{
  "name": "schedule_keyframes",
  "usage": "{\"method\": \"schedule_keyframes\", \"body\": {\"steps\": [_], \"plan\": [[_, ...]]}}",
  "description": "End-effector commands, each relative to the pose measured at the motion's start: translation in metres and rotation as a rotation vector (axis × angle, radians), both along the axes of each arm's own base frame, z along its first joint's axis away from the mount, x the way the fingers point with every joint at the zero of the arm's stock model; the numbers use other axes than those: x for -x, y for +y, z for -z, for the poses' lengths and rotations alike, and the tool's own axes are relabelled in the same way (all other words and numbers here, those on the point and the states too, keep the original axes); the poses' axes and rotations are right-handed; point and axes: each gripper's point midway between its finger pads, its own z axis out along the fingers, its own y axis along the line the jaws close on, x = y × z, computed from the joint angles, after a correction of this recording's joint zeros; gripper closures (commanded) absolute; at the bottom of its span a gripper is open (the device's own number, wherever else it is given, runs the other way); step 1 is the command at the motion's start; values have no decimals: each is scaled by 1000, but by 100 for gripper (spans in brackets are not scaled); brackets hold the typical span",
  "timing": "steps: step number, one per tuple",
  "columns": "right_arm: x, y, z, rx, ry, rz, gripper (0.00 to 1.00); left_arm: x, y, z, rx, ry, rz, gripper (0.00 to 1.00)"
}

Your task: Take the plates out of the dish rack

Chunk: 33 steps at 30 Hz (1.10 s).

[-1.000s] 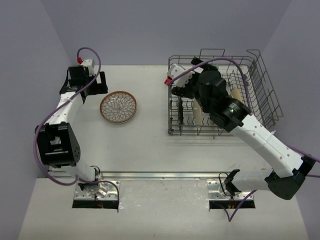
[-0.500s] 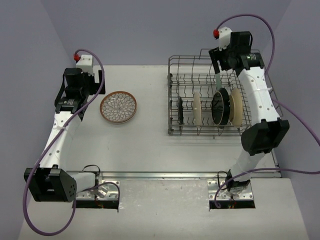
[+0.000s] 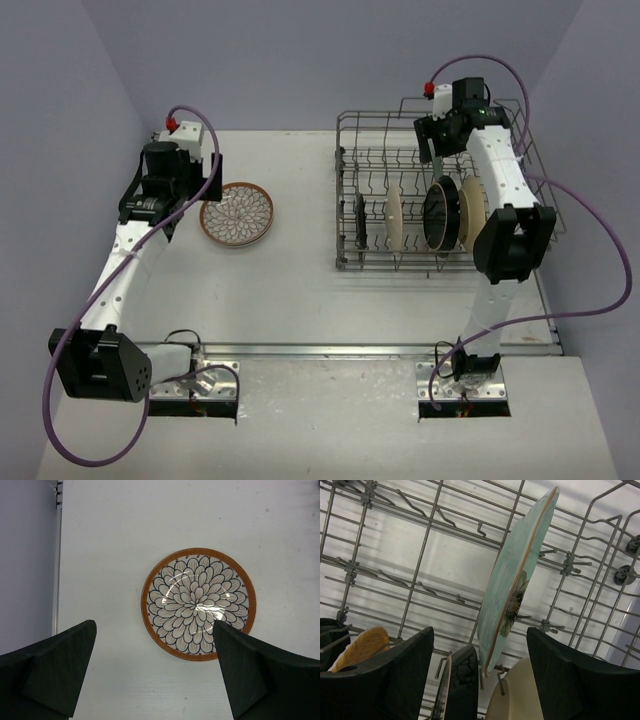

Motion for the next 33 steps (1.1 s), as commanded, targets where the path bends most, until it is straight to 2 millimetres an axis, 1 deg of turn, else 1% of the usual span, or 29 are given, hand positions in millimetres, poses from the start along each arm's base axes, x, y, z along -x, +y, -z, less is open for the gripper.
{"method": "schedule_keyframes", "body": {"steps": [1, 5, 6, 7, 11, 14, 16, 19, 21, 25, 29, 31, 33], "plan": [[-22, -2, 8, 1, -54, 31, 26, 4, -3, -2, 11, -13, 0, 0], [-35, -6, 30, 17, -59, 64, 30, 15, -6, -9, 15, -31, 22, 0], [-37, -12, 32, 39, -61, 85, 32, 18, -6, -12, 12, -39, 28, 0], [-39, -14, 37, 50, -58, 90, 35, 20, -6, -10, 9, -34, 26, 0], [-42, -18, 39, 77, -63, 87, 45, 22, -4, -6, 2, -20, 24, 0], [-39, -14, 31, 58, -74, 77, 52, 20, -7, -6, 17, -23, 26, 0], [-34, -9, 25, 31, -73, 63, 62, 19, -10, -8, 29, -31, 38, 0], [-29, -8, 5, 22, -103, 65, 77, 17, -10, -12, 37, -41, 38, 0], [-27, -10, -6, 28, -123, 71, 100, 15, -11, -11, 44, -35, 36, 0], [-21, -8, -38, -1, -169, 85, 100, 14, -11, -10, 58, -29, 20, 0], [-13, 0, -69, -61, -206, 83, 100, 14, -8, -11, 62, -31, -3, 0], [-10, 2, -97, -85, -253, 88, 100, 15, -2, -10, 55, -30, -40, 0], [-8, 1, -116, -103, -293, 96, 100, 15, 1, -10, 55, -30, -61, 0]]}}
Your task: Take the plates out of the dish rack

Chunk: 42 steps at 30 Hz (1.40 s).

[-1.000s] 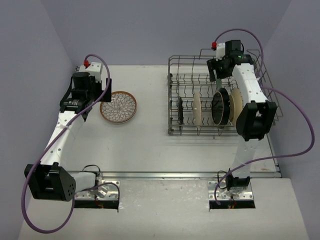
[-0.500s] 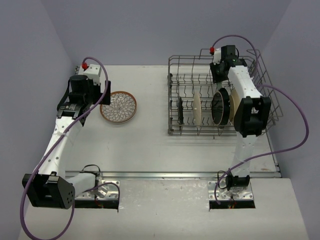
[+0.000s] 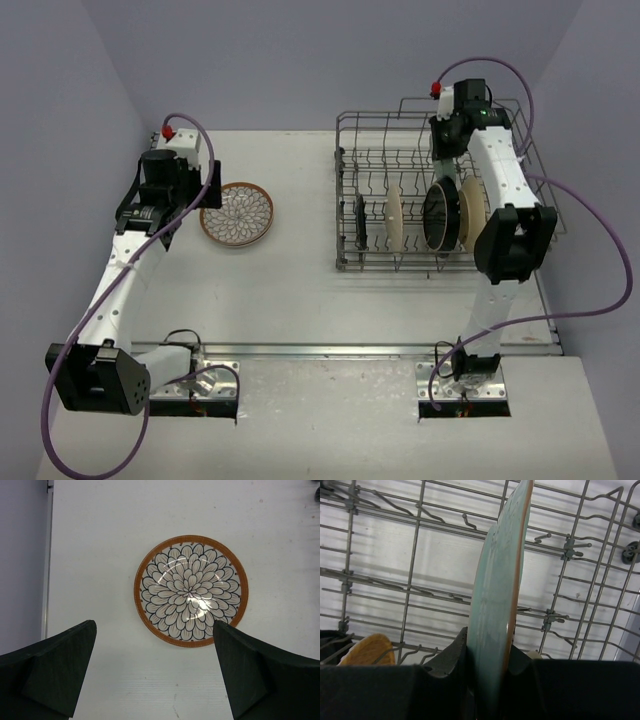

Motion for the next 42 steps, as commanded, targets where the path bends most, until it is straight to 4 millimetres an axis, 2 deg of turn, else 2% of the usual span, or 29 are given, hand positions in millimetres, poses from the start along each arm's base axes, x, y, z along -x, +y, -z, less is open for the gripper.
{"method": "schedule_keyframes", "body": {"steps": [1, 3, 6, 8, 12, 15, 17, 19, 20, 21, 22, 23, 24, 25, 26, 28, 29, 30, 33, 34, 36, 40, 42], "plan": [[-8, 7, -137, -76, -338, 11, 100, -6, 5, -18, 15, -50, -59, 0], [-5, -9, -158, -105, -384, 55, 100, -6, 1, -16, 41, -32, -53, 0], [0, -11, -188, -152, -449, 61, 100, -9, -16, -16, 121, 9, -1, 0], [8, -6, -211, -171, -498, 33, 100, -10, -34, -27, 210, 9, 55, 0], [24, 24, -250, -226, -612, -151, 100, -6, -66, -48, 344, 5, 205, 0], [56, 58, -278, -177, -768, -393, 100, 6, -95, -65, 439, 17, 364, 1], [80, 86, -284, -113, -853, -533, 100, 13, -106, -75, 471, 20, 427, 2], [99, 117, -272, -29, -880, -656, 100, 20, -112, -82, 484, 23, 473, 2], [113, 133, -284, 6, -934, -723, 100, 21, -113, -80, 487, 33, 474, 2], [127, 160, -272, 46, -944, -804, 100, 25, -117, -86, 496, 32, 508, 2], [143, 180, -269, 119, -988, -882, 100, 29, -118, -90, 517, 34, 535, 2], [160, 191, -275, 222, -1064, -950, 100, 33, -116, -93, 550, 40, 555, 2], [168, 202, -270, 289, -1099, -987, 100, 38, -117, -94, 608, 57, 581, 2], [176, 213, -262, 360, -1125, -1027, 100, 43, -118, -95, 668, 73, 612, 2], [183, 226, -240, 447, -1128, -1087, 100, 50, -118, -100, 730, 81, 658, 3], [196, 235, -223, 544, -1199, -1132, 100, 55, -119, -100, 804, 111, 697, 6], [205, 245, -232, 632, -1296, -1157, 100, 57, -120, -99, 815, 124, 707, 8], [217, 254, -229, 720, -1374, -1194, 100, 57, -121, -98, 815, 127, 714, 9], [246, 272, -196, 944, -1551, -1307, 100, 59, -120, -94, 785, 130, 718, 11], [253, 275, -200, 990, -1633, -1284, 100, 62, -119, -90, 776, 147, 714, 11], [261, 283, -191, 1010, -1685, -1302, 100, 63, -117, -82, 697, 142, 723, 12], [274, 297, -190, 1013, -1796, -1296, 100, 69, -118, -53, 569, 210, 698, 16], [278, 301, -199, 1025, -1859, -1243, 100, 73, -120, -44, 536, 223, 700, 17]]}}
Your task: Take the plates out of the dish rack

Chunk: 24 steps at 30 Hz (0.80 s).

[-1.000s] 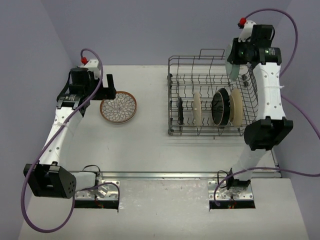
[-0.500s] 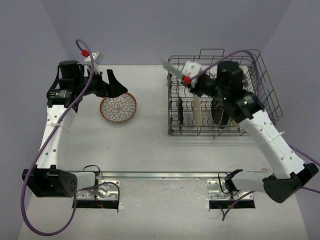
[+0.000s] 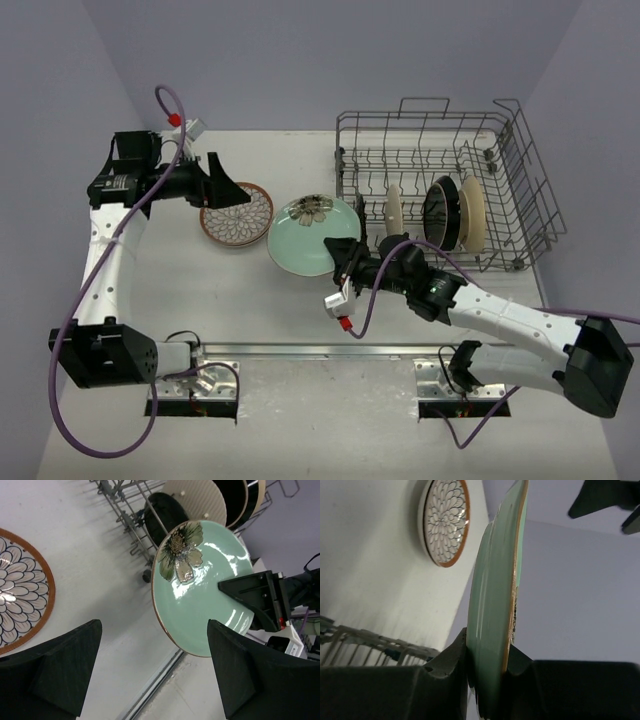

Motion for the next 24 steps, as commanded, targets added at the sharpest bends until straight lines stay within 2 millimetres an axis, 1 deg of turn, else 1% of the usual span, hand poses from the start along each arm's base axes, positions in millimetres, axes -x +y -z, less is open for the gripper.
{"method": "schedule_keyframes", "body": {"steps": [1, 3, 5, 8, 10, 12, 16, 19, 23, 24], "plan": [[12, 10, -161, -390, -504, -46, 100, 13, -5, 20, -131, -38, 50, 18], [17, 17, -165, -419, -533, -63, 100, 14, -11, 34, -165, -20, 63, 20], [22, 21, -163, -423, -536, -81, 100, 13, -13, 38, -163, -15, 66, 24], [29, 27, -161, -428, -536, -105, 100, 14, -18, 34, -131, -26, 87, 44], [30, 28, -160, -427, -543, -111, 100, 16, -23, 27, -92, -38, 117, 53], [30, 30, -154, -414, -545, -115, 100, 22, -31, 21, -40, -42, 163, 62], [28, 32, -151, -420, -570, -107, 100, 34, -43, 17, 69, -2, 249, 71], [25, 34, -154, -435, -581, -96, 100, 37, -47, 21, 106, 32, 282, 73], [21, 36, -157, -449, -587, -84, 100, 40, -48, 29, 120, 71, 297, 71], [20, 37, -157, -450, -585, -82, 100, 40, -49, 28, 127, 70, 305, 76]]}}
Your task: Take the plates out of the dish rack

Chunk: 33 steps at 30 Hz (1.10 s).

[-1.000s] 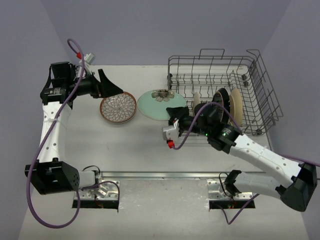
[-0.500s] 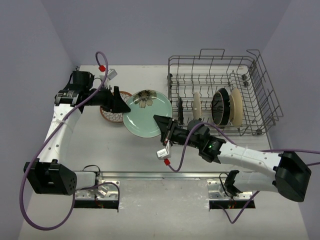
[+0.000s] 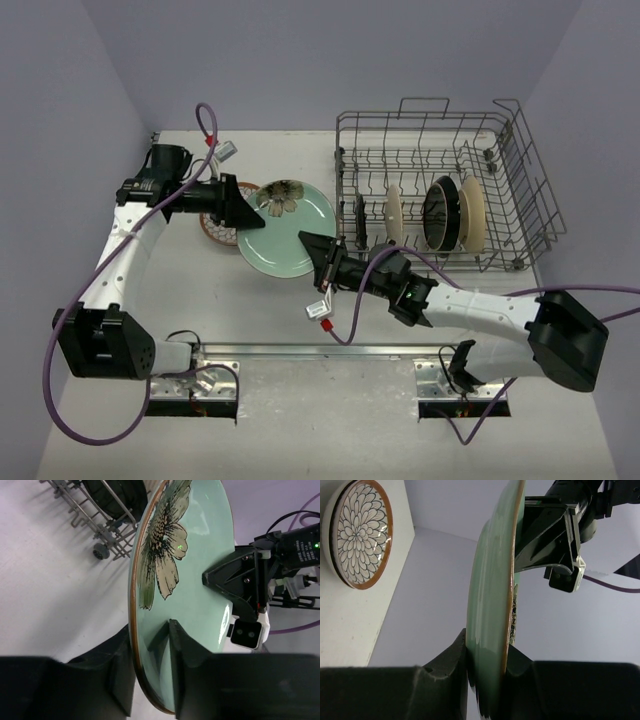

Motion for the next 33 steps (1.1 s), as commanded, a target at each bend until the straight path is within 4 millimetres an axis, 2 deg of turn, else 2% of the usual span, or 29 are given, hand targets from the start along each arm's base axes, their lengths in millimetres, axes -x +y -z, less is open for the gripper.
{"method": "schedule_keyframes", "body": {"steps": [1, 3, 4, 7, 9, 11, 12, 13, 17, 20, 22, 24, 25, 27, 28, 30, 33], "plan": [[13, -10, -117, -320, -258, -12, 100, 6, -6, -4, 59, -15, 68, 81], [12, -10, -115, -323, -253, -3, 95, 6, -6, -6, 64, -15, 70, 95], [9, -11, -112, -320, -248, 8, 85, 6, -5, -6, 66, -13, 64, 100], [1, -16, -110, -326, -224, 58, 57, -1, 8, -9, 101, -7, 18, 100], [-6, -22, -109, -333, -205, 107, 29, -16, 33, -9, 126, 9, -68, 100], [-11, -28, -105, -329, -187, 148, 16, -29, 53, -7, 126, 15, -126, 100], [-12, -30, -103, -327, -176, 160, 14, -35, 59, -5, 117, 18, -143, 100], [-18, -37, -97, -320, -144, 201, 10, -50, 74, 1, 103, 30, -193, 100], [-33, -56, -77, -297, -56, 294, 2, -88, 112, 12, 134, 67, -326, 100], [-46, -73, -66, -292, 10, 370, 1, -111, 129, 30, 106, 77, -386, 100], [-57, -85, -68, -304, 54, 435, 1, -120, 137, 45, 76, 93, -418, 100], [-67, -93, -50, -288, 215, 501, 1, -131, 144, 61, 73, 139, -459, 100], [-73, -100, -48, -306, 301, 549, 1, -137, 149, 68, 73, 166, -493, 100], [-89, -122, -48, -366, 492, 661, 1, -150, 155, 78, 88, 177, -513, 100], [-89, -122, -49, -369, 492, 661, 1, -150, 155, 78, 92, 184, -516, 100], [-96, -144, -56, -444, 613, 731, 1, -159, 158, 88, 112, 212, -520, 100], [-95, -161, -58, -493, 679, 771, 1, -165, 162, 105, 93, 237, -537, 100]]}}
